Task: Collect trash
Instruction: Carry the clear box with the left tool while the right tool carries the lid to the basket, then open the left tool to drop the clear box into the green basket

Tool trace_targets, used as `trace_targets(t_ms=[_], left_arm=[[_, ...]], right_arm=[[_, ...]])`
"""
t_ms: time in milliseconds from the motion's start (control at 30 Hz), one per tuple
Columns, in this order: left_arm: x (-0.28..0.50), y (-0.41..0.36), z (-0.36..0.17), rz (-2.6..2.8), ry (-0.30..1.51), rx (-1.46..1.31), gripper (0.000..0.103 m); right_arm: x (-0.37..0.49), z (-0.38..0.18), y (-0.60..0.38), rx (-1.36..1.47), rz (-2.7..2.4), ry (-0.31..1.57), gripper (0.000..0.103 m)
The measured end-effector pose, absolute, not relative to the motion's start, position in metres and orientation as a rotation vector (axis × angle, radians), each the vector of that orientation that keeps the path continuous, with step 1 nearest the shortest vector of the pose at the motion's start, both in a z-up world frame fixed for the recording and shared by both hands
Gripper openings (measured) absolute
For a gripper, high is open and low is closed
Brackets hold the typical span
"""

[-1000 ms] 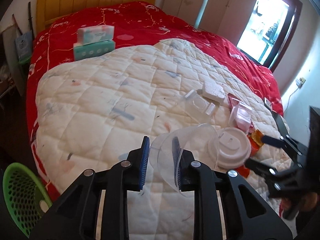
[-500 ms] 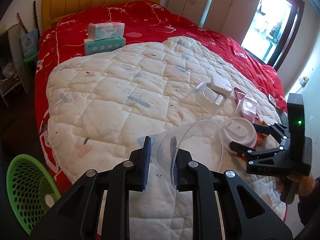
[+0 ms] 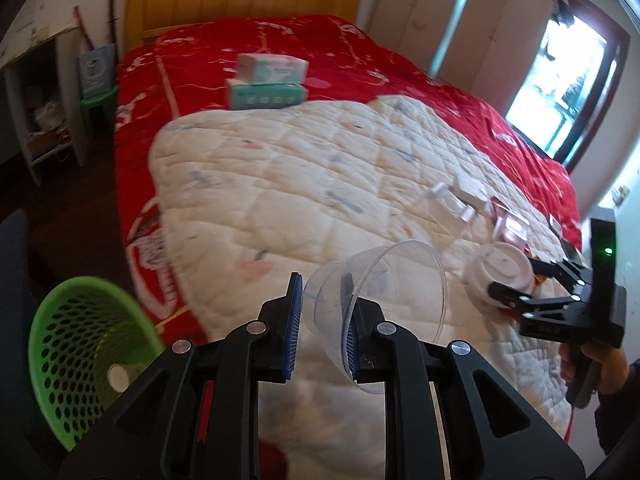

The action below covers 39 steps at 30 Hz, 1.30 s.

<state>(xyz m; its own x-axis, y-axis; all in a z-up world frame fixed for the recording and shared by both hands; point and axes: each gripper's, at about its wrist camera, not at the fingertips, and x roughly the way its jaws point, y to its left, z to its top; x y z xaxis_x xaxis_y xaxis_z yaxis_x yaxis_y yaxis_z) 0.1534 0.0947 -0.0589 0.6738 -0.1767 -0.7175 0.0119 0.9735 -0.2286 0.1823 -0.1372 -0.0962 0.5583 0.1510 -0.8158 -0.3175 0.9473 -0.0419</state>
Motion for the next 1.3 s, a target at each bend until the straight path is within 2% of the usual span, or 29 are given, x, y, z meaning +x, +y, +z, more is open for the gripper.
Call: trace_targets(t_ms=[333,567,900,1000,1067,1300], left_arm=[[0.104,0.179,-0.074,0.103,0.864,-0.238,0.019],[0.083,0.242,-0.113,0.265,0.981,-0.280,0.019],[0.071,0.280,-0.163,0.341,1.107,-0.354,0.020],[0.070,0.282,-0.172,0.346,1.120,-0.380,0.030],[0.069,0.284,-0.174,0.342,1.116,-0.396,0.044],[0.062,0.283,-0.170,0.335,1.096,-0.420,0.049]], right_arm=[[0.144,-0.062,-0.087,-0.121,0.439,0.899,0.084],[0.123,-0.050,-0.034,-0.120,0.550,0.878,0.084],[0.109,-0.052,0.012,-0.134,0.630,0.890,0.084],[0.108,-0.054,0.018,-0.138,0.638,0.895,0.084],[0.106,-0.055,0.020,-0.139,0.642,0.898,0.084],[0.101,-0.058,0.030,-0.144,0.666,0.907,0.084]])
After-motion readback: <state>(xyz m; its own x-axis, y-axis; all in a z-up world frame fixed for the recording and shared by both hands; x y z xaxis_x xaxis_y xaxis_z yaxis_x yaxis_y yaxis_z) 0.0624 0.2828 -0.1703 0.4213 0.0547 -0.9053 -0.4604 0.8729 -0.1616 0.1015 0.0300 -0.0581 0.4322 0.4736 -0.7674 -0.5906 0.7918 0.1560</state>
